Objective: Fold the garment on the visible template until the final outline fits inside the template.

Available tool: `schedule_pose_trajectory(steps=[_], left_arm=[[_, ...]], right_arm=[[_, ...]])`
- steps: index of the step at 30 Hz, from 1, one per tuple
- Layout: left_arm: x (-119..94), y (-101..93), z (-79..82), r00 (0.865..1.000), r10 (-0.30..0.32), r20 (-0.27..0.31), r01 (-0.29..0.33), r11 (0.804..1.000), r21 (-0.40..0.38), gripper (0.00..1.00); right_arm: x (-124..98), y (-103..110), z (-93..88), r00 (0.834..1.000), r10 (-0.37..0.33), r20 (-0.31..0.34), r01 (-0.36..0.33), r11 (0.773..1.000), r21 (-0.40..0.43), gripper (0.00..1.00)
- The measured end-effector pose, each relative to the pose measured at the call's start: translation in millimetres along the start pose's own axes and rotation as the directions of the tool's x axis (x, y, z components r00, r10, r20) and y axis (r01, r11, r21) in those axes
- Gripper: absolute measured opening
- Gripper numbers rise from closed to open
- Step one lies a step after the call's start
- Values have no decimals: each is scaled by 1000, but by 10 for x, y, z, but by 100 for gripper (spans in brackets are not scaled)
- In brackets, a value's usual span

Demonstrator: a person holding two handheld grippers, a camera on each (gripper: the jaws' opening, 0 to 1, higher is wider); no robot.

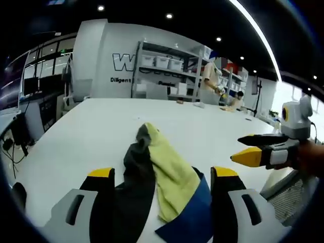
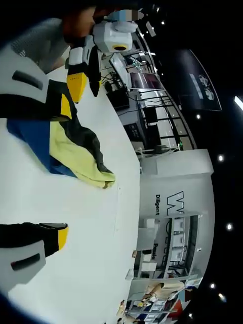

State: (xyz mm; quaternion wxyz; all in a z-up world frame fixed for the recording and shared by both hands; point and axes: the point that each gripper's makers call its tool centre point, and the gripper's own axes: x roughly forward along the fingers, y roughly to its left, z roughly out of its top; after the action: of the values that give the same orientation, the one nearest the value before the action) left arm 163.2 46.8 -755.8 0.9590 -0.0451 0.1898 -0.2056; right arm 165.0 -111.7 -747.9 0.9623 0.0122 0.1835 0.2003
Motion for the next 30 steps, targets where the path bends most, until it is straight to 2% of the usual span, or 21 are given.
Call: schedule_pose_trajectory(steps=[8, 10, 11, 13, 14, 15, 18, 30], left_arm=[[6, -30, 19, 1000, -8, 9, 8, 1000, 12, 75], [6, -31, 23, 1000, -9, 10, 9, 1000, 13, 73], [5, -44, 27, 1000, -16, 10, 15, 1000, 12, 72], [6, -54, 33, 1000, -20, 11, 20, 1000, 21, 68], [5, -67, 29, 1000, -26, 8, 26, 999, 21, 66], [2, -72, 51, 999, -26, 18, 25, 999, 30, 66], [9, -64, 46, 1000, -24, 16, 24, 999, 31, 67], [14, -56, 26, 1000, -22, 7, 22, 999, 33, 66]], right_arm=[[14, 49, 81, 998, 23, 55, -24, 1000, 20, 78], [14, 41, 71, 999, 20, 46, -21, 1000, 13, 77], [10, 67, 28, 999, 29, 15, -30, 998, 48, 74], [16, 61, 41, 999, 31, 19, -32, 999, 31, 65], [4, 47, -31, 999, 24, -29, -23, 999, 25, 60], [1, 48, 20, 1000, 25, -3, -25, 1000, 17, 56], [-2, 29, 48, 1000, 17, 14, -17, 999, 27, 62], [-1, 18, 38, 1000, 14, 14, -15, 1000, 21, 64]])
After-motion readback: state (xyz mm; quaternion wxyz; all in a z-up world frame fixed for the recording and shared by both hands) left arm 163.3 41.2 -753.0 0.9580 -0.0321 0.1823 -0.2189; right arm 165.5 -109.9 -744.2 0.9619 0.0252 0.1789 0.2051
